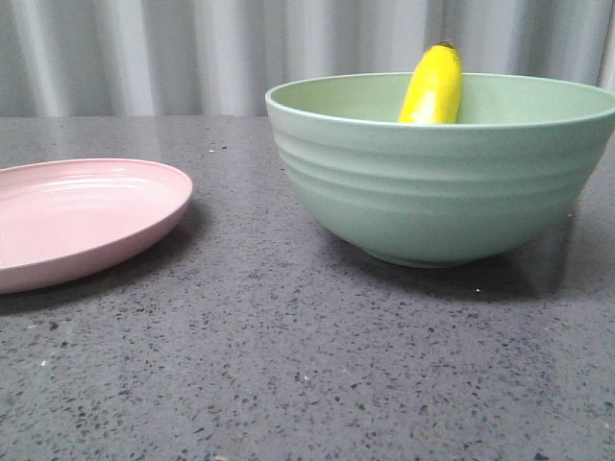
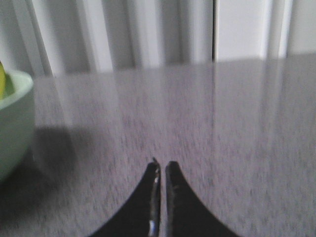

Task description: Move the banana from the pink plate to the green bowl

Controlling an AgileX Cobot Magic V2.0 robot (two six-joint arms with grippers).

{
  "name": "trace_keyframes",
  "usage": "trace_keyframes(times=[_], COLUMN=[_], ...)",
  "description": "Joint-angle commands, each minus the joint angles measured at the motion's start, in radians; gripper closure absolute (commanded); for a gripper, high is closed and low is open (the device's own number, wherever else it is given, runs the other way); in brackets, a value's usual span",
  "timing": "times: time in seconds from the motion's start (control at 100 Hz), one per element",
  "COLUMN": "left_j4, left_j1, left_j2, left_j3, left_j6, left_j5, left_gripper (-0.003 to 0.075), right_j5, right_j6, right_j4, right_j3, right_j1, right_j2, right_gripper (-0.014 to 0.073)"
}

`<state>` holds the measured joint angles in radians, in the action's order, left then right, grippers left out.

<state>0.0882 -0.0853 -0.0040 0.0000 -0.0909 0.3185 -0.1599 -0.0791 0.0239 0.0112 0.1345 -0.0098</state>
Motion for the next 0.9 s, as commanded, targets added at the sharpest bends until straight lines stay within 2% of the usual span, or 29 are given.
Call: trace_keyframes(times=[0.0, 0.14, 0.89], left_j4=[0.001, 0.001, 0.001], left_j1=[0.003, 0.003, 0.003], left_j2=[-0.029, -0.029, -0.029], left_j3=[0.010, 0.010, 0.010], left_j6=[0.000, 0.000, 0.000], left_j5=[-0.060, -0.060, -0.060], left_gripper=[0.0741, 0.0741, 0.0741], right_j5=[-0.030, -0.154, -0.150], right_j6=[0.000, 0.000, 0.000], right_j4=[0.008, 0.008, 0.008], right_j3=[0.019, 0.019, 0.019], right_j1=[0.005, 0.005, 0.005], right_j2=[-0.024, -0.024, -0.024], right_gripper=[0.0662, 0.0662, 0.0662])
